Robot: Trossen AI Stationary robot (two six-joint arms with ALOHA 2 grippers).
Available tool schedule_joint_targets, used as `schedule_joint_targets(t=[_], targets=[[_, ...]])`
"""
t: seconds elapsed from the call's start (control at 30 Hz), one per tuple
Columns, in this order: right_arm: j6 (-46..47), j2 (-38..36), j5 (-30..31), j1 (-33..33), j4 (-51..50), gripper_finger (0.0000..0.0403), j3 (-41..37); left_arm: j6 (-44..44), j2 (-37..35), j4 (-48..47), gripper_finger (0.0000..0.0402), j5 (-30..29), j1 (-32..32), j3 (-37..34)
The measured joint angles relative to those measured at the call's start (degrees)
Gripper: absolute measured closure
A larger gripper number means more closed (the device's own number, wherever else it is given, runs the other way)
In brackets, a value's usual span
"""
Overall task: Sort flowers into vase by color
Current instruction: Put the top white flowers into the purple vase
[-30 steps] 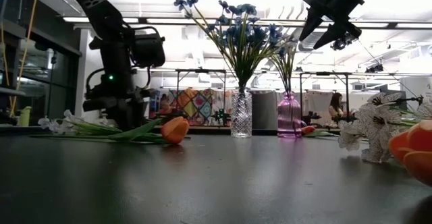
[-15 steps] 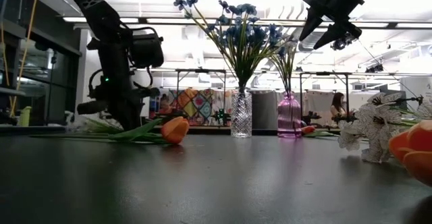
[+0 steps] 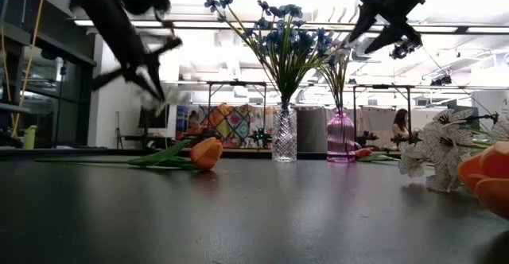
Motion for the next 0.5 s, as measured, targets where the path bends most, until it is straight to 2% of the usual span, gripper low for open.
schedule_joint_targets(t=[0.2, 0.3, 0.4, 0.5], targets=[[-1.63, -1.99, -7.00, 0.17, 9.37, 0.0160, 0.00, 16.49, -14.11, 1.24, 0.0401, -6.64, -7.05, 0.09], [-1.47, -3.39, -10.88, 1.21, 15.15, 0.0160, 0.00, 22.53, -19.95, 5.61, 0.0401, -10.70, -10.79, 0.11], [-1.28, -4.20, -14.98, 3.49, 21.80, 0.0159, 0.00, 30.64, -23.41, 14.51, 0.0401, -13.64, -13.66, 0.11], [0.55, -3.74, -20.15, 6.99, 29.02, 0.0159, 0.00, 41.63, -23.97, 28.65, 0.0401, -13.03, -15.39, 0.22]])
